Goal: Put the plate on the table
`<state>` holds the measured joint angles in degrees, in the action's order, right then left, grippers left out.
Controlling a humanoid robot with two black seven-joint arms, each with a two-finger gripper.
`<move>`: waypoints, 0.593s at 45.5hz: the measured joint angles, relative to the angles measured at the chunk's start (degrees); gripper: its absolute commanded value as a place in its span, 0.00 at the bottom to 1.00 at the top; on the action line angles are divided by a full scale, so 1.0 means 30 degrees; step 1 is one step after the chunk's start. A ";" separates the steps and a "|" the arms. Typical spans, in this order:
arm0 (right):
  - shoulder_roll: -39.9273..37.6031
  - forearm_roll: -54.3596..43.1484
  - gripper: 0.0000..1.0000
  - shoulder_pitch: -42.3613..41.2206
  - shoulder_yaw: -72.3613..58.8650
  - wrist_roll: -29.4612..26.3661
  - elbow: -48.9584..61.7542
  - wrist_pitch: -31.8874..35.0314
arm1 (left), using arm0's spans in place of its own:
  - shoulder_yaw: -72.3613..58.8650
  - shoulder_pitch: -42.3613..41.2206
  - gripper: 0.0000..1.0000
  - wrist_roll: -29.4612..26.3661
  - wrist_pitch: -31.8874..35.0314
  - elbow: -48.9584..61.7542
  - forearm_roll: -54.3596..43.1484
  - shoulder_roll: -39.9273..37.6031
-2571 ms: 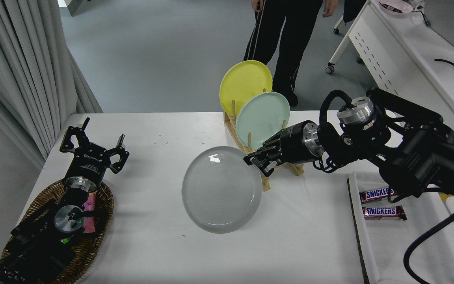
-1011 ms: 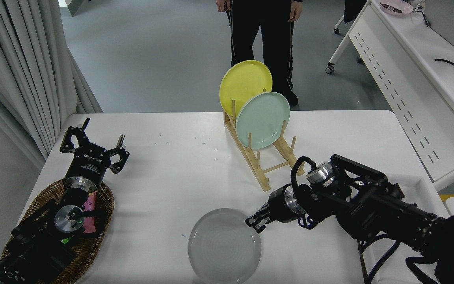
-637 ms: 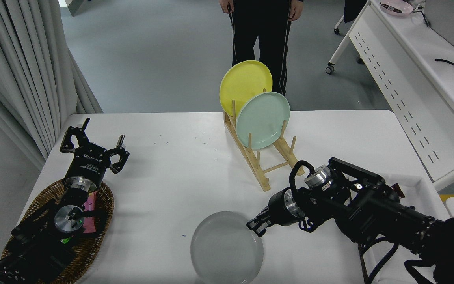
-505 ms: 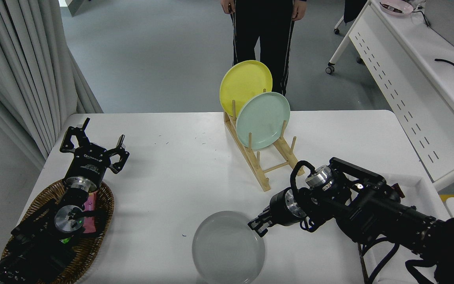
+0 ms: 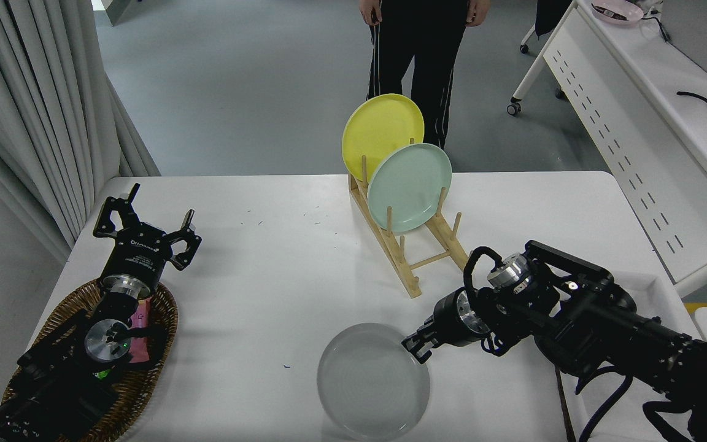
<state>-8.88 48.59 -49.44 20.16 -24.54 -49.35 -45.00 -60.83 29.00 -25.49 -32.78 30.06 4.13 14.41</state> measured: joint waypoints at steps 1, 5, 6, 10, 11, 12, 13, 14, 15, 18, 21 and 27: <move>-0.0007 -0.0015 0.00 0.0008 0.0000 -0.0003 0.0002 -0.0001 | 0.0000 0.0000 1.00 0.0000 0.0000 0.0000 0.0000 0.0000; -0.0016 -0.0071 0.00 0.0038 0.0000 -0.0030 0.0006 -0.0002 | 0.0000 0.0000 1.00 0.0000 0.0000 0.0000 0.0000 0.0000; -0.0017 -0.0083 0.00 0.0045 0.0001 -0.0034 0.0006 -0.0002 | 0.0000 0.0000 1.00 0.0000 0.0000 0.0000 0.0000 0.0000; -0.0021 -0.0124 0.00 0.0058 0.0016 -0.0053 0.0009 -0.0003 | 0.0000 0.0000 1.00 0.0000 0.0000 0.0000 0.0000 0.0000; -0.0021 -0.0125 0.00 0.0058 0.0021 -0.0054 0.0009 -0.0003 | 0.0001 0.0000 1.00 0.0000 0.0000 0.0000 0.0000 0.0000; -0.0021 -0.0126 0.00 0.0059 0.0027 -0.0056 0.0009 -0.0003 | 0.0000 0.0000 1.00 0.0000 0.0000 0.0000 0.0000 0.0000; -0.0020 -0.0131 0.00 0.0060 0.0032 -0.0059 0.0009 -0.0003 | 0.0000 0.0000 1.00 0.0000 0.0000 0.0000 0.0000 0.0000; -0.0018 -0.0140 0.00 0.0065 0.0042 -0.0061 0.0009 -0.0003 | 0.0000 0.0000 1.00 0.0000 0.0000 0.0000 0.0000 0.0000; -0.0013 -0.0144 0.00 0.0070 0.0051 -0.0061 0.0009 -0.0003 | 0.0001 0.0000 1.00 0.0000 0.0000 0.0000 0.0000 0.0000; 0.0014 -0.0148 0.50 0.0078 0.0104 -0.0071 0.0008 -0.0003 | 0.0001 0.0000 1.00 0.0000 0.0000 0.0000 0.0000 0.0000; 0.0027 -0.0163 1.00 0.0087 0.0192 -0.0072 0.0001 -0.0004 | 0.0001 0.0000 1.00 0.0000 0.0000 0.0000 0.0000 0.0000; 0.0102 -0.0178 1.00 0.0093 0.0476 -0.0110 -0.0032 -0.0003 | 0.0006 0.0000 1.00 0.0000 0.0000 0.0000 0.0000 0.0000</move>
<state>-8.57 48.05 -49.16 21.59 -24.87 -49.44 -45.00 -60.82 29.00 -25.49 -32.78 30.06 4.13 14.41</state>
